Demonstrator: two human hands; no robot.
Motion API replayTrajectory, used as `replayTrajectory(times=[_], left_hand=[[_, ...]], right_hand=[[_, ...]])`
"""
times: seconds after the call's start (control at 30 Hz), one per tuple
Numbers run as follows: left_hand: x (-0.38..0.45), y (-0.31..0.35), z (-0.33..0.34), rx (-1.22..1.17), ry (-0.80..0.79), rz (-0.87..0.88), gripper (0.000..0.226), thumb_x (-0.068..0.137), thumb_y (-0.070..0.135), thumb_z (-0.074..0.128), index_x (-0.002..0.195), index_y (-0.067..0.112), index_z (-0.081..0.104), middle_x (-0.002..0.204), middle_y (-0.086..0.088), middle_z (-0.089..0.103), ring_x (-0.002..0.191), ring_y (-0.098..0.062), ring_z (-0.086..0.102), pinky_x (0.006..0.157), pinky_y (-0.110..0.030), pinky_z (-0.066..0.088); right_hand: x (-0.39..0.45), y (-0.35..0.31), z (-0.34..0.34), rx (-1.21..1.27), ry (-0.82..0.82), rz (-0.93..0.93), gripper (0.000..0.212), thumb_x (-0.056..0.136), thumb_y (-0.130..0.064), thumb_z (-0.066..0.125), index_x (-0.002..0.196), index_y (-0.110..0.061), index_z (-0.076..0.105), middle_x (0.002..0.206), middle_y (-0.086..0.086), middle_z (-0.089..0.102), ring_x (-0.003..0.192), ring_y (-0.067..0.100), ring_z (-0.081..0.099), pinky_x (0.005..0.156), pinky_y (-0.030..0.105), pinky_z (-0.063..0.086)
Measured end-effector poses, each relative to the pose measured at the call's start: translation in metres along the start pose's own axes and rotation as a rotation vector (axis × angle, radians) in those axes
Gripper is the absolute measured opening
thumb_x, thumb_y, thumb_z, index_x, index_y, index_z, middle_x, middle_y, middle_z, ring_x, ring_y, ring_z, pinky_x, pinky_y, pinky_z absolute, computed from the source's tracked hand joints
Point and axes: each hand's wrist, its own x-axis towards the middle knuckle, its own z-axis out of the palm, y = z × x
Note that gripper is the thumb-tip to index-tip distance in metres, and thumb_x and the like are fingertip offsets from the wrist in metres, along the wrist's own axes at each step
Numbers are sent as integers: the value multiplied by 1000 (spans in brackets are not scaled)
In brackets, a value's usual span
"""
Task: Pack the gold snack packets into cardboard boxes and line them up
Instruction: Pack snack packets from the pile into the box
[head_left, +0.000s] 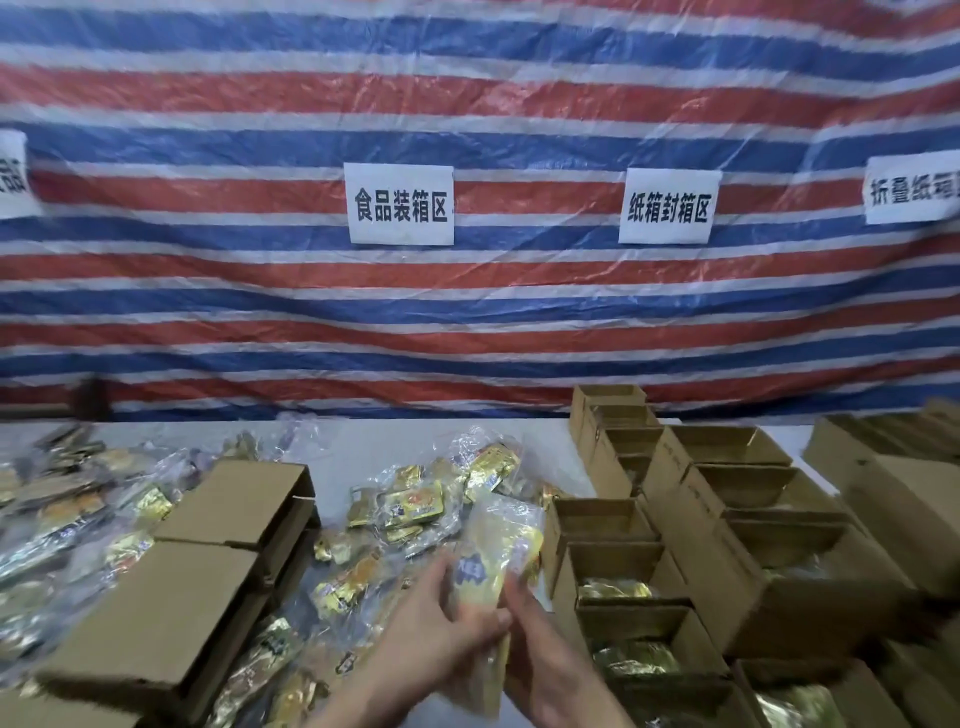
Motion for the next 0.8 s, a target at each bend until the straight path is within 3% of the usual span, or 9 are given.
replayTrajectory(times=[0.1, 0.2, 0.23, 0.33, 0.43, 0.5, 0.57, 0.7, 0.8], left_hand=[[-26, 6, 18, 35, -80, 35, 75, 60, 38, 81, 128, 27, 50, 110, 13, 72, 100, -4, 68, 84, -16, 50], [-46, 5, 38, 381, -8, 120, 79, 75, 56, 67, 143, 42, 30, 130, 23, 42, 117, 11, 43, 92, 0, 32], [-52, 4, 41, 561, 13, 133, 82, 78, 65, 58, 148, 43, 22, 129, 17, 34, 122, 4, 37, 96, -3, 29], [-60, -1, 43, 968, -25, 167, 90, 75, 83, 31, 153, 38, 17, 154, 4, 17, 145, -21, 14, 117, -39, 17], [-63, -20, 36, 871, -73, 103, 90, 81, 83, 26, 155, 34, 13, 162, 8, 6, 148, -13, 5, 119, -37, 8], [-64, -41, 25, 716, -19, 20, 78, 91, 72, 30, 154, 29, 19, 161, 6, 16, 147, -11, 15, 118, -32, 13], [-65, -72, 14, 701, 64, -56, 68, 96, 61, 35, 152, 23, 27, 158, 3, 27, 144, -13, 24, 116, -30, 20], [-74, -136, 3, 688, 29, -238, 64, 100, 52, 38, 152, 16, 25, 157, -1, 26, 145, -17, 24, 116, -31, 21], [-81, -173, 3, 574, -23, -340, 54, 103, 41, 37, 149, 15, 30, 155, -5, 31, 143, -18, 30, 115, -28, 22]], right_hand=[[-29, 6, 2, 180, -11, 35, 37, 87, -27, 68, 113, -1, 72, 128, 28, 61, 116, 41, 62, 87, 45, 57], [-47, 13, -3, 172, 67, 37, 58, 75, -30, 71, 124, 0, 66, 123, 23, 65, 111, 39, 65, 91, 46, 52], [-52, 15, -2, 151, 97, 34, 62, 73, -30, 71, 126, 1, 64, 122, 24, 65, 109, 40, 65, 88, 47, 53], [-75, 18, 1, 193, 115, 72, 54, 79, -26, 67, 126, 1, 65, 129, 29, 59, 119, 44, 59, 103, 53, 47], [-90, 19, -14, 34, 247, 99, 45, 88, -28, 60, 124, -2, 66, 118, 25, 67, 109, 40, 64, 96, 50, 51], [-95, 18, -30, -167, 399, 62, 39, 95, -31, 56, 119, -3, 67, 104, 21, 71, 93, 36, 67, 78, 41, 57], [-98, 19, -42, -378, 478, 53, 38, 96, -33, 57, 112, -1, 69, 96, 19, 73, 88, 34, 68, 78, 41, 57], [-104, 29, -56, -670, 439, 88, 29, 92, -33, 66, 107, -9, 71, 92, 10, 76, 93, 26, 72, 94, 48, 55], [-102, 40, -61, -944, 304, 176, 25, 89, -42, 67, 106, -24, 69, 90, -4, 76, 89, 11, 71, 86, 36, 56]])
